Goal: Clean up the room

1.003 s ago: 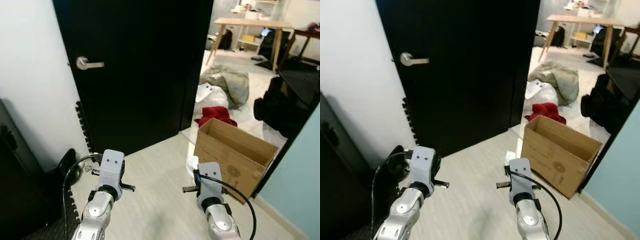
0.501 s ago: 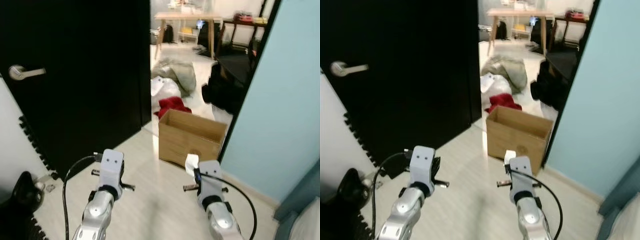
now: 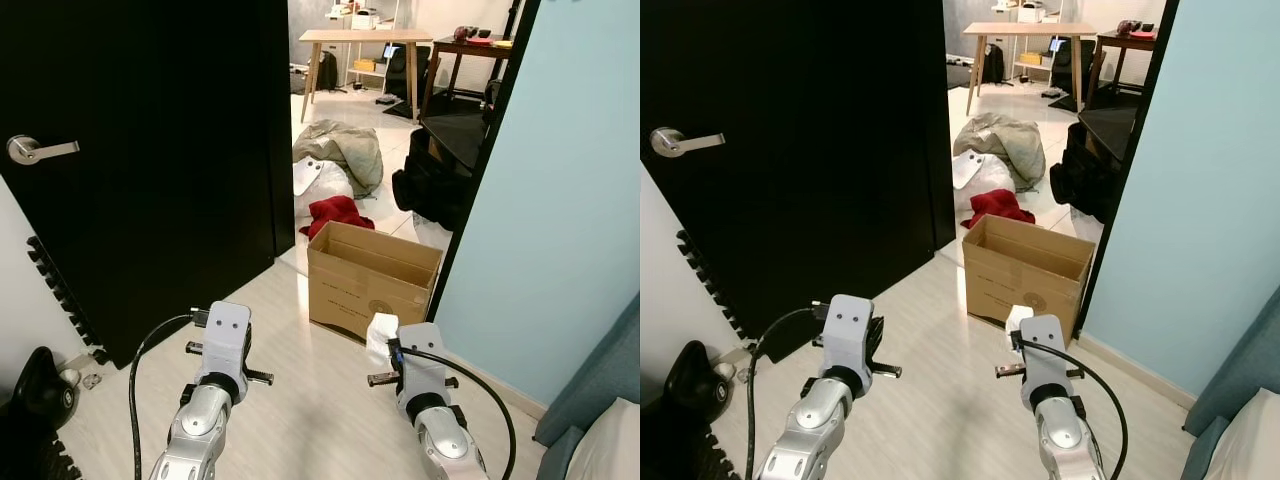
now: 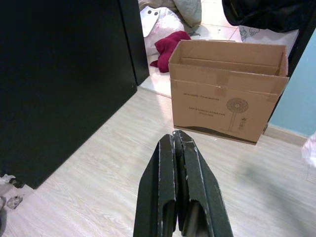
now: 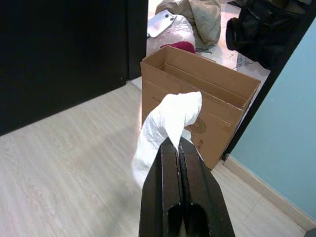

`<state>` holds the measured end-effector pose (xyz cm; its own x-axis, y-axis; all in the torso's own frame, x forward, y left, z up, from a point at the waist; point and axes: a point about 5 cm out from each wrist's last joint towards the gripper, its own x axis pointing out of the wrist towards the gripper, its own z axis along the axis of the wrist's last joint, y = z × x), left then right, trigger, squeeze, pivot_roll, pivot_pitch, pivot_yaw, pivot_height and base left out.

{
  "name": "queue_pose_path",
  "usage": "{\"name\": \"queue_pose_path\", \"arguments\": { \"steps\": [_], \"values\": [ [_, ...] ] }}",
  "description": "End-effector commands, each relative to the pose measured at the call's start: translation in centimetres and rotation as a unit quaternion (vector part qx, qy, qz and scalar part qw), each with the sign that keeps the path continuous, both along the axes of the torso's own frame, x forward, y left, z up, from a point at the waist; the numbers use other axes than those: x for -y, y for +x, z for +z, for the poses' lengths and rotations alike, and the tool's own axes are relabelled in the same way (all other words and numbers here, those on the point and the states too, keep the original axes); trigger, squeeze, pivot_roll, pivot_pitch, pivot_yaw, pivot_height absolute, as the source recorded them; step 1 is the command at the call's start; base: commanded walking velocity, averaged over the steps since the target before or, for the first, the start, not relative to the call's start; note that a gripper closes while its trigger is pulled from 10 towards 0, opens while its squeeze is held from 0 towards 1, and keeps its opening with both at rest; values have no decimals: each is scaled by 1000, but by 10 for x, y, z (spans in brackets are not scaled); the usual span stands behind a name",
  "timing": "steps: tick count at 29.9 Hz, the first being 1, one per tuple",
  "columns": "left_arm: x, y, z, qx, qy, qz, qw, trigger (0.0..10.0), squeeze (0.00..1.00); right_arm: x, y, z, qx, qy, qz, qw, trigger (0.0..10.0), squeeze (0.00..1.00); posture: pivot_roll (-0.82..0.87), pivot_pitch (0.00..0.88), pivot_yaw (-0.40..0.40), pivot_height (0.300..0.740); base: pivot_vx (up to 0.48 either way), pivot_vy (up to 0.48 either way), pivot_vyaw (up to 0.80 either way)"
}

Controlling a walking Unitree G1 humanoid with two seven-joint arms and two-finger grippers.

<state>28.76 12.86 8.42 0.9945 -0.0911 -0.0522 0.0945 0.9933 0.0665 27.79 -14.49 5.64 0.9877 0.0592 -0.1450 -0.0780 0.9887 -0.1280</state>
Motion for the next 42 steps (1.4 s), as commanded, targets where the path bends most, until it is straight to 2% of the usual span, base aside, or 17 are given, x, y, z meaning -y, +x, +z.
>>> {"name": "queue_pose_path", "arguments": {
  "steps": [1,7,42],
  "values": [
    [-3,-3,-7,-17,3,4,1000,10000,0,-2,-2,-4,-13,3,2,1000,10000,0,5,40,19,740,0,0,0],
    [-3,-1,-3,-3,3,-6,1000,10000,0,-2,-1,-5,-15,2,1,1000,10000,0,5,39,21,740,371,0,0],
    [-7,1,-1,0,7,-10,1000,10000,0,-2,1,-6,-20,14,-15,1000,10000,0,14,32,35,740,372,0,0]
  ]
}}
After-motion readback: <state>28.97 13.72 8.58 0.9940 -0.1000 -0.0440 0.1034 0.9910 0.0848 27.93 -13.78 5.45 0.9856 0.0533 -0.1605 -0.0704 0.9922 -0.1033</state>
